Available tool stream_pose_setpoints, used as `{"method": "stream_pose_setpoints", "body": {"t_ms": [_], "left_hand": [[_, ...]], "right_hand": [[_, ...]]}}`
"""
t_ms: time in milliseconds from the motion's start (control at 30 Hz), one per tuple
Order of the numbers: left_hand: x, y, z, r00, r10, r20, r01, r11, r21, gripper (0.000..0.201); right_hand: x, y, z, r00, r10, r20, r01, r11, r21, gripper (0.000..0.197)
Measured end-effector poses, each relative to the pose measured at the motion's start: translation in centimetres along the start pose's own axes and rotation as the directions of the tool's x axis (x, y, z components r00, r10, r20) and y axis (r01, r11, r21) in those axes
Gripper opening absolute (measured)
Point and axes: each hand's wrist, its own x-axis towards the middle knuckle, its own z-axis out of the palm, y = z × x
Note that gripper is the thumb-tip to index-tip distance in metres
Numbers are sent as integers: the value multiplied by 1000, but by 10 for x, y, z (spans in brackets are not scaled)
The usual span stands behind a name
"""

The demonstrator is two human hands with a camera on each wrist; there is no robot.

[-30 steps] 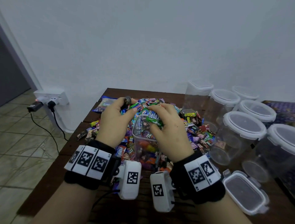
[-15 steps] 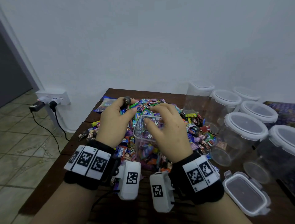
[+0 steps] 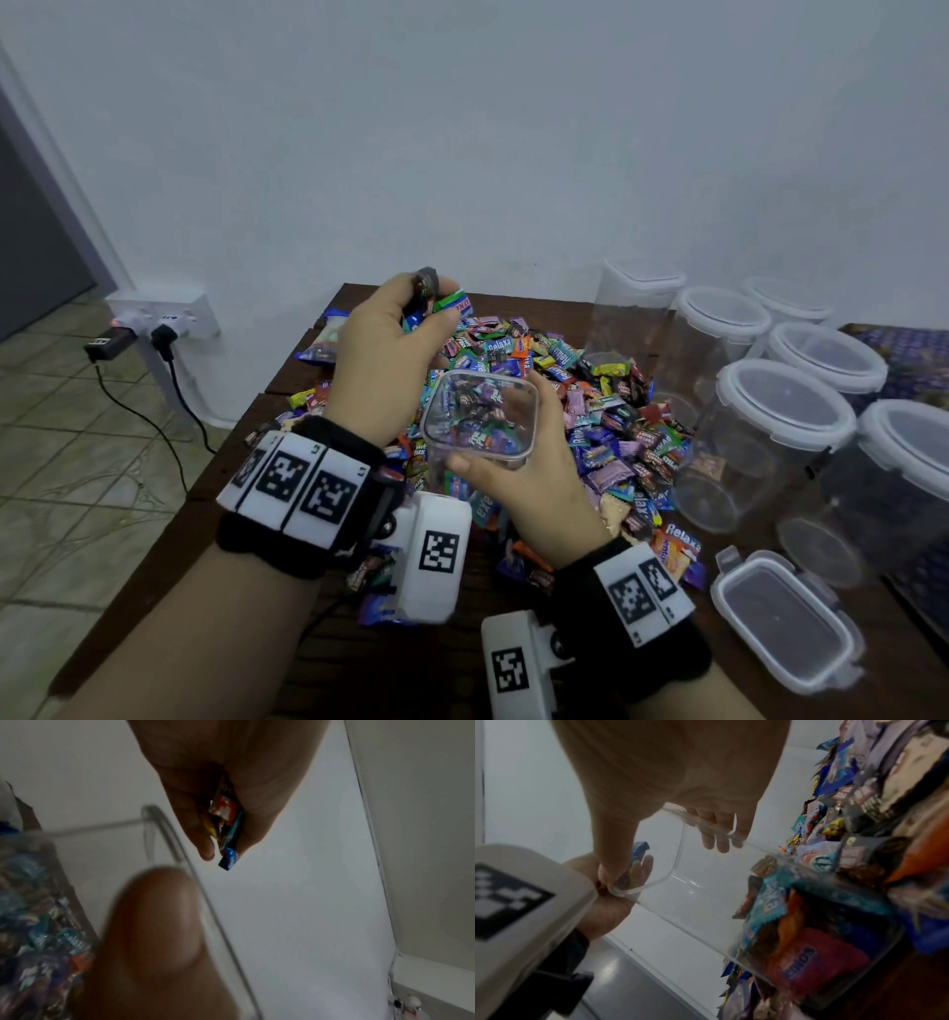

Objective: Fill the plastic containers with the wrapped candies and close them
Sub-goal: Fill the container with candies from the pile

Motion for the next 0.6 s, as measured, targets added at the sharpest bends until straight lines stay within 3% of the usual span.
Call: {"method": "stream_pose_setpoints", "body": {"t_ms": [100,300,367,433,600], "left_hand": [[1,0,9,998,14,60,-16,999,33,22],[-8,-6,14,972,24,234,-67,982,177,26],[-13,-6,15,967,38,252,-94,972,216,24],[-16,-6,16,963,56,262,-121,963,241,10],[-22,-6,18,945,131,299,-226,923,312,9]], "right_hand": [[-1,-4,-2,999,-49,6,49,999,21,62],[2,6,-4,999,-41,6,41,999,-16,67],[3,7,-4,999,-46,6,46,999,-17,69],[4,6,-5,997,-71,8,71,997,17,68],[5,9,-3,996,-85,0,85,996,27,69]]}}
